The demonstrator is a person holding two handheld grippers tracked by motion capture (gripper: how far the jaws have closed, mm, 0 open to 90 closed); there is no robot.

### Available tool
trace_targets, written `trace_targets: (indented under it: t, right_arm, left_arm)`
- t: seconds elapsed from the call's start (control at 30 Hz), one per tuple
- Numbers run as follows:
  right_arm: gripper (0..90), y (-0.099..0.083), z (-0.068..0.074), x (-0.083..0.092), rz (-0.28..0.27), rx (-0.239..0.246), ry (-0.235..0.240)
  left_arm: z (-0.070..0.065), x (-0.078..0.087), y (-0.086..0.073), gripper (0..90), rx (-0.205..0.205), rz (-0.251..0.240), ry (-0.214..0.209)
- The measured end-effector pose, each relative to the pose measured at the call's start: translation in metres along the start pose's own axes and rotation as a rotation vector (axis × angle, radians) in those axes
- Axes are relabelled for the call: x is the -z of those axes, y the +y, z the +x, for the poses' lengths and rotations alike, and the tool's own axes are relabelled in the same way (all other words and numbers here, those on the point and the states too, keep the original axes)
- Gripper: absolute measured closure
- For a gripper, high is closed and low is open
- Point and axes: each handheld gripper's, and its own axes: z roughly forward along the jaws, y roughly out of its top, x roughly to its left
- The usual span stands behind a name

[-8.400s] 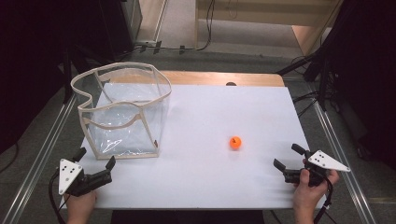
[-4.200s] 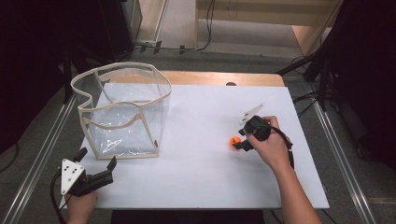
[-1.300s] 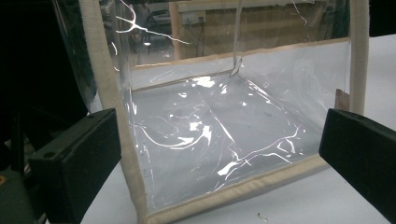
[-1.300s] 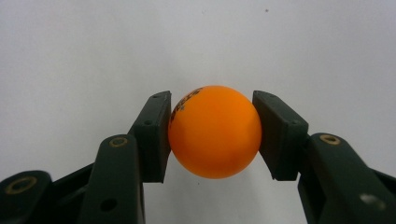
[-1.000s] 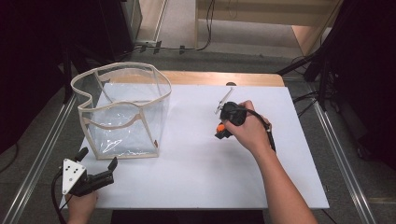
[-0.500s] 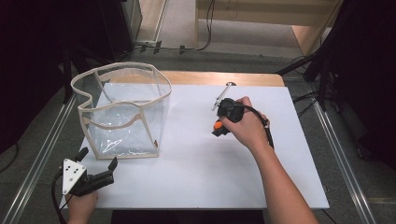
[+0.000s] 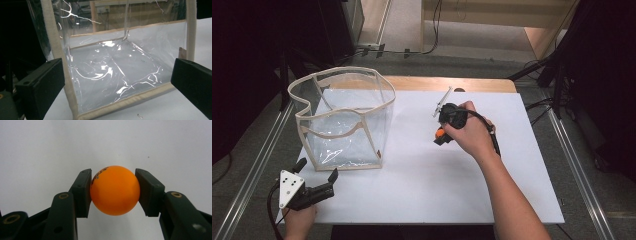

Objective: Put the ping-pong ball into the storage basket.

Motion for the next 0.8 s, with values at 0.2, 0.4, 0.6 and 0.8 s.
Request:
trace_targets:
  t: [0.2, 0.4, 0.6, 0.8]
  right_arm:
    - [48.1, 0.012, 0.001, 0.003, -0.004, 0.016, 0.007]
    - [48.1, 0.029, 0.004, 0.009, -0.006, 0.044, 0.004]
    - [48.1, 0.042, 0.008, 0.014, -0.028, 0.062, 0.035]
    - [48.1, 0.054, 0.012, 0.015, -0.040, 0.076, 0.047]
  left_arm:
    - [0.000, 0.000, 0.000, 0.0, 0.000, 0.003, -0.002]
    - [0.000, 0.000, 0.000, 0.0, 0.001, 0.001, -0.002]
    - [0.000, 0.000, 0.000, 0.0, 0.005, 0.002, -0.002]
    - [0.000, 0.000, 0.000, 0.0, 0.008, 0.000, -0.003]
